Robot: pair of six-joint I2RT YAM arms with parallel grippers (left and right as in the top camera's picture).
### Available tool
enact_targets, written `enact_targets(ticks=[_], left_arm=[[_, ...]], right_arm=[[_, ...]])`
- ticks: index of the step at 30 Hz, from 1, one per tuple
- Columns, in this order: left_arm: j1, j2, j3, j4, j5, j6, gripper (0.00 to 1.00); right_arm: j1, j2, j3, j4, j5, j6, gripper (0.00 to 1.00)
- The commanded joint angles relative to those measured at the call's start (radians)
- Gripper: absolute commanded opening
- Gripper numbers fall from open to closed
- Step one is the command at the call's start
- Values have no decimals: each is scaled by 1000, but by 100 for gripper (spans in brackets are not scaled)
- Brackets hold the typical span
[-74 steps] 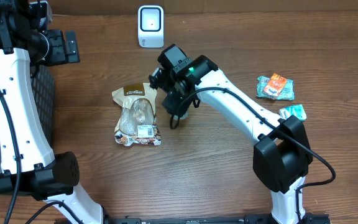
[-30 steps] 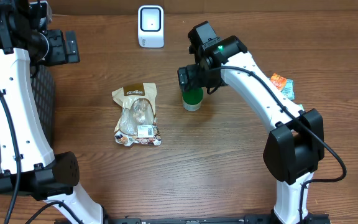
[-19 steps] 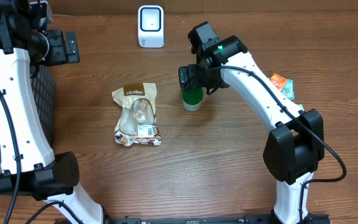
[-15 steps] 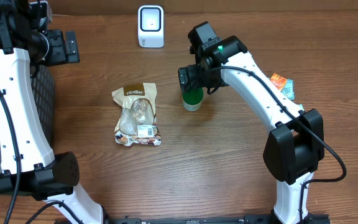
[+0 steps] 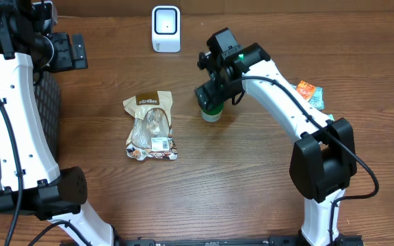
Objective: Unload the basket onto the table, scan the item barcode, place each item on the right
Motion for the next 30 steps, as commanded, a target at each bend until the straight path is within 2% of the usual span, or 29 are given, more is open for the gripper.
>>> enact_targets(ticks=[1,8,19,24,27,30], left_arm=[[2,1,-1,1,-6,18,100],[2,1,-1,1,-6,18,99],[2,1,-1,1,-6,18,99],[2,1,-1,1,-6,18,100],[2,1,-1,1,-6,18,99],[2,1,-1,1,-6,18,100]], right_arm=[[0,9,-46,26,-55,-143,100],[0,9,-91,103,-52,-163,100],[0,10,-143,138,-52,-158,88],[0,10,-151,143,-52,-146,73],[0,9,-151,163,-48,-83,65],[0,9,-149,179,-17,16,52]])
